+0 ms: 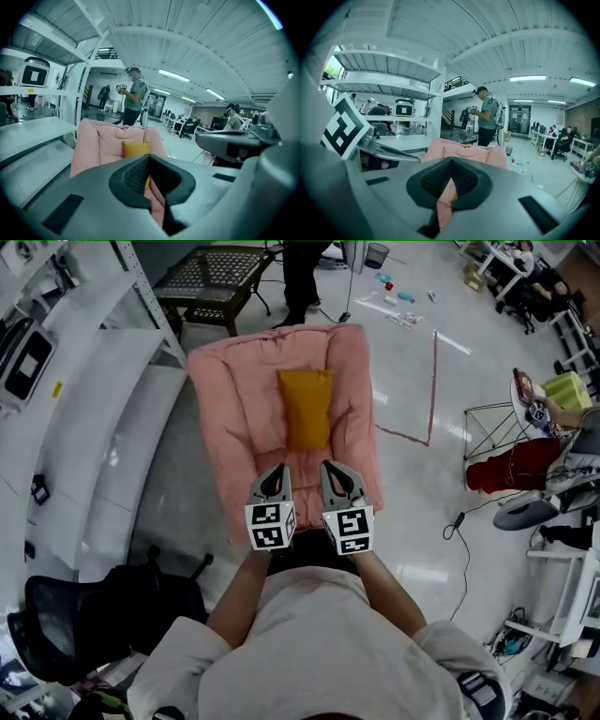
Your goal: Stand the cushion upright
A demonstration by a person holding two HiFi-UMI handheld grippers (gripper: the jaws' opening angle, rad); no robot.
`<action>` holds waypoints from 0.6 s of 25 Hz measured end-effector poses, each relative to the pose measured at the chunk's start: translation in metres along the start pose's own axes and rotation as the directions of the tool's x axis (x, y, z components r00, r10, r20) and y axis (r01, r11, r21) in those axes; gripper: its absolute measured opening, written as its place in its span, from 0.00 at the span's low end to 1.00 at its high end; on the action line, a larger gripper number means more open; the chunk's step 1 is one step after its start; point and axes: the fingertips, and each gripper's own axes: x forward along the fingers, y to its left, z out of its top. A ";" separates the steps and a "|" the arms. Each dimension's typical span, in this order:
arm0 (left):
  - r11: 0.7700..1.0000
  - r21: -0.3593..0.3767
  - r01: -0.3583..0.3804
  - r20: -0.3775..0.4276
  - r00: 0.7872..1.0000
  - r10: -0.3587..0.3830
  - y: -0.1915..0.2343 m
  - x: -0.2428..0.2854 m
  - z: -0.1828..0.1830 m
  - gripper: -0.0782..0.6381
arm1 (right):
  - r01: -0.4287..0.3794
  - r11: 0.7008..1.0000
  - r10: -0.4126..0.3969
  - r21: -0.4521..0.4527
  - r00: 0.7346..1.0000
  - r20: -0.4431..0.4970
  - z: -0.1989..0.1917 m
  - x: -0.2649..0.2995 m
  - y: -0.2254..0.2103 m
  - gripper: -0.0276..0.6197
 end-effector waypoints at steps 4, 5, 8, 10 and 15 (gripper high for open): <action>0.999 0.016 0.048 0.005 0.999 -0.048 -0.026 -0.014 -0.003 0.13 | 0.046 0.999 -0.046 0.001 0.998 -0.035 -0.013 -0.030 -0.006 0.05; 0.998 0.017 0.059 0.007 0.998 -0.059 -0.034 -0.017 -0.003 0.13 | 0.052 0.999 -0.052 0.001 0.998 -0.042 -0.017 -0.036 -0.008 0.05; 0.996 0.023 0.081 0.005 0.997 -0.081 -0.058 -0.024 -0.007 0.13 | 0.043 0.999 -0.043 0.009 0.999 -0.022 -0.016 -0.051 -0.012 0.05; 0.996 0.022 0.082 0.003 0.997 -0.082 -0.071 -0.029 -0.012 0.13 | 0.041 0.999 -0.041 0.016 0.999 -0.009 -0.016 -0.061 -0.016 0.05; 0.999 0.026 0.036 0.036 0.999 -0.037 -0.092 -0.034 -0.007 0.13 | 0.020 1.000 -0.020 0.006 0.999 0.032 -0.015 -0.083 -0.038 0.05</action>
